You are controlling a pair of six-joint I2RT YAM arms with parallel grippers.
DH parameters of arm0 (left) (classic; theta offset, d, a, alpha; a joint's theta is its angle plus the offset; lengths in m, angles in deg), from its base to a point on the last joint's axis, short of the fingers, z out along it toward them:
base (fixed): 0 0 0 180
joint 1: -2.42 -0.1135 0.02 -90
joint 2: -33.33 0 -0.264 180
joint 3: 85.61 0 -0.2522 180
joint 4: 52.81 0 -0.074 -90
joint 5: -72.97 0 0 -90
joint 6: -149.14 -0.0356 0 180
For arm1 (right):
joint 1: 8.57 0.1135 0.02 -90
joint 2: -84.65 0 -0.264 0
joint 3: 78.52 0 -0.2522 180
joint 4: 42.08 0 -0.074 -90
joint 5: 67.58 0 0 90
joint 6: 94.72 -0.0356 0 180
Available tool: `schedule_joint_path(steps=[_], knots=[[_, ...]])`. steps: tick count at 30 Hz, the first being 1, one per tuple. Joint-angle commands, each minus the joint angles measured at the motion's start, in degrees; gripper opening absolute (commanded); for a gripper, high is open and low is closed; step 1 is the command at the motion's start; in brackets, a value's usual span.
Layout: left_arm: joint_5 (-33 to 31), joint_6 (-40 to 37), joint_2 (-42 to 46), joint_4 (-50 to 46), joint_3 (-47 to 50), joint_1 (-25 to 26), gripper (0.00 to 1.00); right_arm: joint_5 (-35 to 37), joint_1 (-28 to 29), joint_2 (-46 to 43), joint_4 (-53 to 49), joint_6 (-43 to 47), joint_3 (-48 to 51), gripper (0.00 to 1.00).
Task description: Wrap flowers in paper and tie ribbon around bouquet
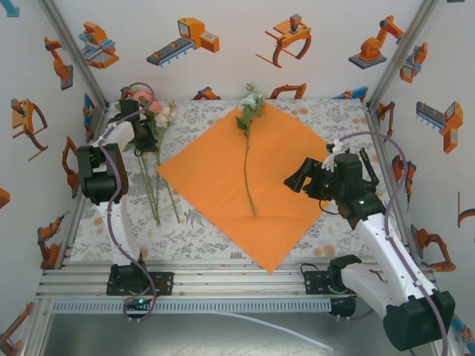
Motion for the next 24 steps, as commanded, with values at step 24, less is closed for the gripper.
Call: schedule_joint_path(steps=[24], knots=[[14.12, 23.01, 27.68, 29.91, 11.18, 11.1, 0.0, -0.8, 0.55, 1.84, 2.76, -2.91, -0.17, 0.73]])
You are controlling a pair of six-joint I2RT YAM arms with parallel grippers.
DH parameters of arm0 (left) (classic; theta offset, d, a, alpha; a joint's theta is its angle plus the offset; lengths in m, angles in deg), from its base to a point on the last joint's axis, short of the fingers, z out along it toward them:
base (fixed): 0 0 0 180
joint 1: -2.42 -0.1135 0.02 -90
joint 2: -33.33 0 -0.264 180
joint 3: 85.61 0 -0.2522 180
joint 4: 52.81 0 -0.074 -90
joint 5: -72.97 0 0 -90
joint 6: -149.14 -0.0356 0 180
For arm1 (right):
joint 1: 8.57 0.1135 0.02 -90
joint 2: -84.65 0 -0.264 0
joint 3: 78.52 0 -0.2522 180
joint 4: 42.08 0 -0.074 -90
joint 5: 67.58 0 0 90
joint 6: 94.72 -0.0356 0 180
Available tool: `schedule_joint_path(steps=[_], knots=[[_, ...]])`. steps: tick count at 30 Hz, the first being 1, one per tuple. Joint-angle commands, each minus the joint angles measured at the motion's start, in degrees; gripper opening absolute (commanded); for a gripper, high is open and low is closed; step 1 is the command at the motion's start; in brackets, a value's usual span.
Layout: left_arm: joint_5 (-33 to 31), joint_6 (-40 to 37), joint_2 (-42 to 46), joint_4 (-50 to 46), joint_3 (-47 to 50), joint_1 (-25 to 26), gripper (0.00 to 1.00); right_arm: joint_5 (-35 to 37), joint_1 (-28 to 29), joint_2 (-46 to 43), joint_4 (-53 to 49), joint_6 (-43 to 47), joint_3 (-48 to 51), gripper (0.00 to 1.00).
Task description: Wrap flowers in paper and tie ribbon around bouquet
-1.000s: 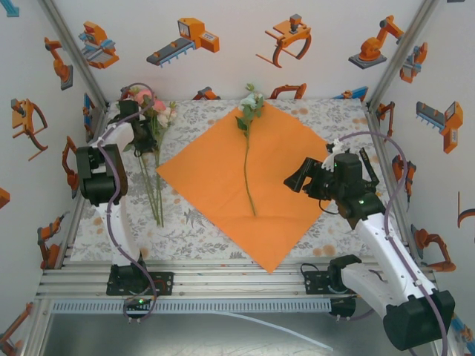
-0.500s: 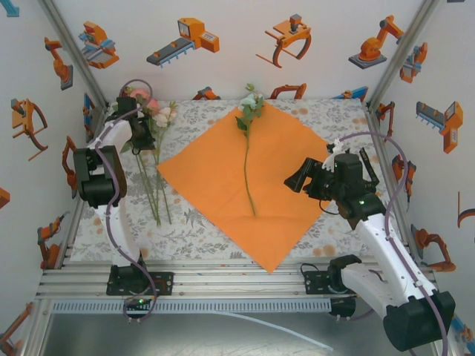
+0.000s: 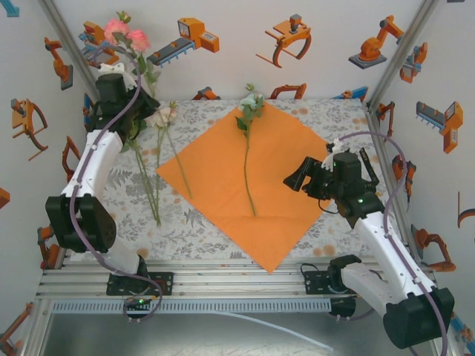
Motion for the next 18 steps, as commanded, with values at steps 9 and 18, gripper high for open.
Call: schedule_joint_path(steps=[9, 18], knots=[[8.81, 10.92, -29.33, 4.96, -25.49, 21.03, 0.0, 0.42, 0.86, -1.82, 0.76, -1.61, 0.96, 0.73], [3.78, 6.95, -47.89, -7.81, -48.28, 27.61, 0.0, 0.16, 0.87, -1.54, 0.15, -1.22, 0.97, 0.74]])
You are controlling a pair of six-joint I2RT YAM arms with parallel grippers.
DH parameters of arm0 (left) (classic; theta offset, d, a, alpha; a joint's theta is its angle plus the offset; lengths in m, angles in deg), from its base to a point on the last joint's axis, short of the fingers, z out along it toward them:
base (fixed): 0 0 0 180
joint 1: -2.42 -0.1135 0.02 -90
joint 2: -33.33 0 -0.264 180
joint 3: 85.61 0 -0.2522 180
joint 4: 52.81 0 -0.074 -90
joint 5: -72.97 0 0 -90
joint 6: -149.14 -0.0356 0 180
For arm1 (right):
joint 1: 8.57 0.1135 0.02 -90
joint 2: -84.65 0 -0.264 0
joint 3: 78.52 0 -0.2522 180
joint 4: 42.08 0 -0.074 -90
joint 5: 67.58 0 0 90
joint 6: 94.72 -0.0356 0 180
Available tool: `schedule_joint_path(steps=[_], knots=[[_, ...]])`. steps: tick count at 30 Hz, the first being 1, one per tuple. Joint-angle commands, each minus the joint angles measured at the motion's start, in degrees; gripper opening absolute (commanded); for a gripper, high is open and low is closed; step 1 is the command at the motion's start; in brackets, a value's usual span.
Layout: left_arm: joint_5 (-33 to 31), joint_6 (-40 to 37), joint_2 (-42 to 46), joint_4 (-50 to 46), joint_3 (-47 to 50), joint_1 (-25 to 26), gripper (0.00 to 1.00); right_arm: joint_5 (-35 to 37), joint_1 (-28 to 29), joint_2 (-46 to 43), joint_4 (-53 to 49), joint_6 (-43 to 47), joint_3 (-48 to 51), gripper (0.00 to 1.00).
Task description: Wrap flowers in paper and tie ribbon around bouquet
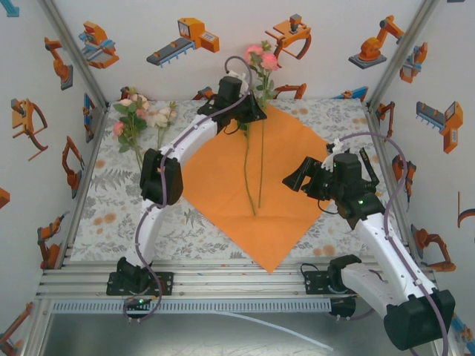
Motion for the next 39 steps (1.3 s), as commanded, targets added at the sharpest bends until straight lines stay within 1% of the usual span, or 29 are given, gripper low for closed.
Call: schedule_joint_path(steps=[1, 5, 7, 11, 16, 19, 20, 21, 24, 27, 32, 34, 36, 39], knots=[[-2.45, -0.59, -4.2, -3.94, -5.99, -1.17, 0.0, 0.48, 0.4, -0.77, -0.17, 0.14, 0.8, 0.74], [-3.92, 1.65, -9.91, -3.8, -12.01, -1.17, 0.0, 0.92, 0.44, -1.23, -0.76, 0.9, 0.89, 0.74], [-3.67, 1.92, -12.63, -3.15, -14.28, -1.11, 0.0, 1.1, 0.42, -1.29, -1.33, 1.35, 0.56, 0.74], [-5.18, 0.24, -16.0, -4.63, -16.26, -1.17, 0.0, 1.67, 0.41, -1.68, -2.36, 2.11, 0.36, 0.74], [-4.19, -2.16, -17.82, -7.19, -17.42, -1.12, 0.01, 1.64, 0.43, -1.44, -1.92, 2.06, 0.62, 0.74], [-2.54, -3.59, -18.1, -8.5, -17.4, -1.04, 0.05, 1.55, 0.44, -1.1, -1.48, 1.62, 0.88, 0.74], [-3.01, -4.0, -18.24, -9.08, -17.25, -0.95, 0.08, 1.54, 0.37, -1.03, -1.4, 1.46, 0.92, 0.74], [-3.79, -4.27, -18.32, -9.98, -17.32, -0.9, 0.12, 1.37, 0.44, -0.98, -1.3, 1.3, 0.93, 0.74], [-5.36, -4.29, -18.28, -11.32, -17.32, -1.15, 0.18, 1.28, 0.44, -1.22, -1.45, 1.06, 0.8, 0.74], [-5.5, -4.28, -17.27, -11.58, -17.32, -1.1, 0.25, 1.5, 0.4, -1.67, -1.56, 1.11, 0.8, 0.74], [-5.94, -5.17, -13.41, -12.46, -16.39, -1.1, 0.3, 1.54, 0.4, -2.28, -1.91, 0.72, 0.89, 0.74], [-6.53, -6.14, -10.65, -12.85, -15.16, -1.09, 0.33, 1.54, 0.41, -2.66, -1.92, 0.55, 1.06, 0.74], [-7.03, -7.01, -7.59, -12.96, -13.5, -1.1, 0.34, 1.58, 0.44, -3.01, -2.0, 0.54, 1.15, 0.74], [-8.17, -8.91, -1.43, -12.03, -8.54, -1.36, 0.36, 1.8, 0.49, -3.44, -2.1, 0.58, 1.24, 0.74]])
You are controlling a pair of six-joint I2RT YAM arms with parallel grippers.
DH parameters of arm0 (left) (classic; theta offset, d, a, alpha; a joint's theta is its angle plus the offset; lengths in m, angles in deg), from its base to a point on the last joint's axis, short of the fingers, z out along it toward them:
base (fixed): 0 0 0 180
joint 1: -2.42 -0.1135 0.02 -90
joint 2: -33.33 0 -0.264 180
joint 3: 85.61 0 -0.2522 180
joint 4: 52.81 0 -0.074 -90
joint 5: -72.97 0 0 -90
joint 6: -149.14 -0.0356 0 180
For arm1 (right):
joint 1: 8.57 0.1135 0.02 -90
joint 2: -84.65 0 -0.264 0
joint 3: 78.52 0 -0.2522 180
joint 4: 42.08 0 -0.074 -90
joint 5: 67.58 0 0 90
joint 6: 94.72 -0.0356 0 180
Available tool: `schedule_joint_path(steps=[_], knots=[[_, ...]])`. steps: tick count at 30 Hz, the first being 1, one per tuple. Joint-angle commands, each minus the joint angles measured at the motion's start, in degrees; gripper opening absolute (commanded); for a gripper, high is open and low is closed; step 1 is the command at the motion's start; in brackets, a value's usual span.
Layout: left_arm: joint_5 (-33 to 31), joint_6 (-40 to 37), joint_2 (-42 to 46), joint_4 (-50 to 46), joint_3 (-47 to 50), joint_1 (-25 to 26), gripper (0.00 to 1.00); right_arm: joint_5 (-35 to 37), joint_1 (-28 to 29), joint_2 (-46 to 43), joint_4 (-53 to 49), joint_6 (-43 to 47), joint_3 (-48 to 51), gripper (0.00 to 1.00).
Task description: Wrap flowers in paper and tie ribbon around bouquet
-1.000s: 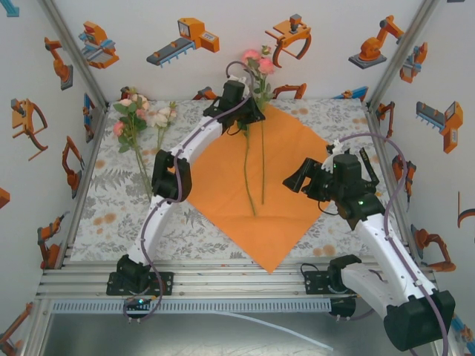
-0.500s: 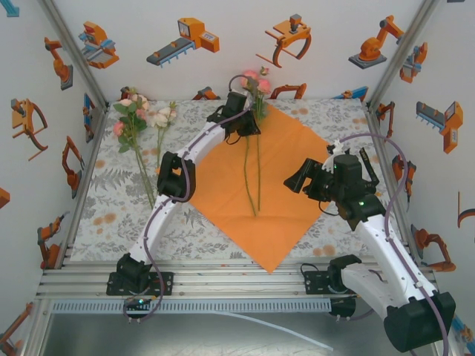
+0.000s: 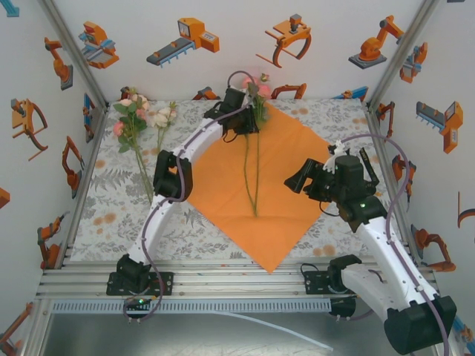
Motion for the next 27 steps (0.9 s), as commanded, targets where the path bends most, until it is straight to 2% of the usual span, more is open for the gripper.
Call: schedule_joint_path(steps=[1, 7, 10, 15, 20, 25, 27], knots=[[-2.17, -4.03, 11.82, 1.29, 4.68, -0.31, 0.37, 0.49, 0.42, -1.05, -0.91, -0.45, 0.78, 0.74], [-4.36, -8.08, 28.92, 8.0, 26.04, -5.12, 0.38, 0.49, 0.46, -1.06, -0.76, -0.21, 0.63, 0.74], [-7.58, -11.99, 37.33, 8.17, 35.81, -10.37, 0.38, 0.75, 0.49, -1.61, -0.46, 0.07, 0.71, 0.74], [-17.84, -19.54, 47.18, 6.29, 49.8, -20.86, 0.38, 2.85, 3.88, -1.62, 1.63, 1.57, 0.3, 0.74], [-23.87, -21.87, 47.59, 3.32, 56.21, -28.24, 0.38, 5.06, 10.0, 1.53, 5.32, 2.03, -0.5, 0.74], [-24.47, -19.91, 43.73, 3.31, 58.76, -32.76, 0.38, 4.96, 11.66, 3.56, 5.22, 1.93, -1.26, 0.74], [-22.68, -19.33, 41.25, 3.19, 58.12, -33.95, 0.38, 5.37, 11.67, 2.86, 5.04, 2.02, -0.97, 0.74]])
